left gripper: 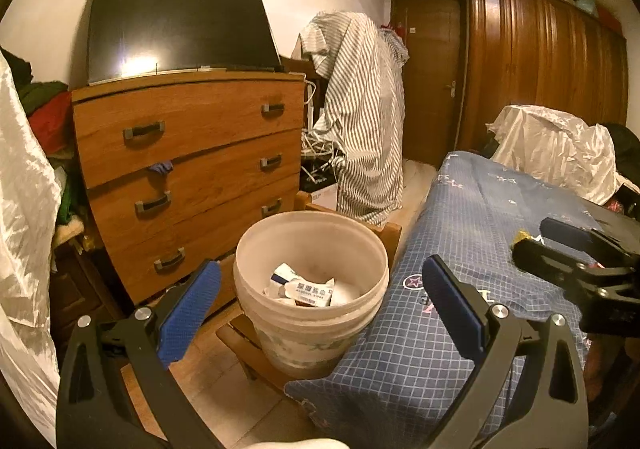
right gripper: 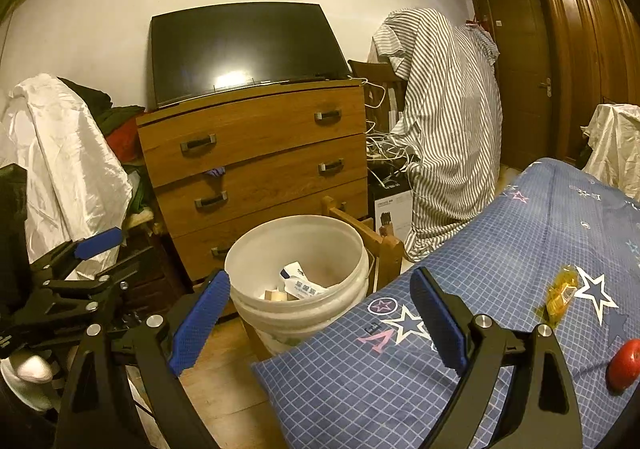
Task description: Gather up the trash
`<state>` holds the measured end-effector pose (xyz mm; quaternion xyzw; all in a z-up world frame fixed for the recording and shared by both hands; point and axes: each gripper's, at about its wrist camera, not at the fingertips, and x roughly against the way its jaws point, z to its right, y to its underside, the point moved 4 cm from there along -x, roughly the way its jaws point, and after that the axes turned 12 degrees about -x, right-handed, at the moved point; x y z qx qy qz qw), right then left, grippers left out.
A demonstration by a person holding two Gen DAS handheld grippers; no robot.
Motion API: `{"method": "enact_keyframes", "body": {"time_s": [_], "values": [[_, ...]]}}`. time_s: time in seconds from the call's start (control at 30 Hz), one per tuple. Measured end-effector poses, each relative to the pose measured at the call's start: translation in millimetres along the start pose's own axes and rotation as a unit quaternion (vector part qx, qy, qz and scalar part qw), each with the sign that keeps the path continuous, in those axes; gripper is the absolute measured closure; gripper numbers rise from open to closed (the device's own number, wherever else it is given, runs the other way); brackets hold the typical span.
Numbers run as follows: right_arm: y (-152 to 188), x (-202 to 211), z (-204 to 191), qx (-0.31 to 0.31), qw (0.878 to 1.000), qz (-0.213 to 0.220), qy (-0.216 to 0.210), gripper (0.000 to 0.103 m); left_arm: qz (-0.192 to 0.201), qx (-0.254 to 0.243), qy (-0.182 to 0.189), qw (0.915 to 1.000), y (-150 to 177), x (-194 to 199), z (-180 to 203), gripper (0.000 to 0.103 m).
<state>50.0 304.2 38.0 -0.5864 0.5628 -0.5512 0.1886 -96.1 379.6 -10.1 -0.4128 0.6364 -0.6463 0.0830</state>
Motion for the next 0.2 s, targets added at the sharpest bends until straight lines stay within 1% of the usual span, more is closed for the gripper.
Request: {"method": "enact_keyframes", "body": {"time_s": [0.07, 0.2], "values": [[-0.3, 0.3, 0.6, 0.0, 1.0, 0.001, 0.001, 0.01, -0.008, 0.001, -0.004, 1.0, 1.2, -2.8, -0.6, 0.006], [-0.7, 0.1, 3.7, -0.003, 1.0, 0.001, 0.004, 0.009, -0.014, 0.001, -0.002, 0.9999, 3.5, -4.1, 0.7, 0.006]]}}
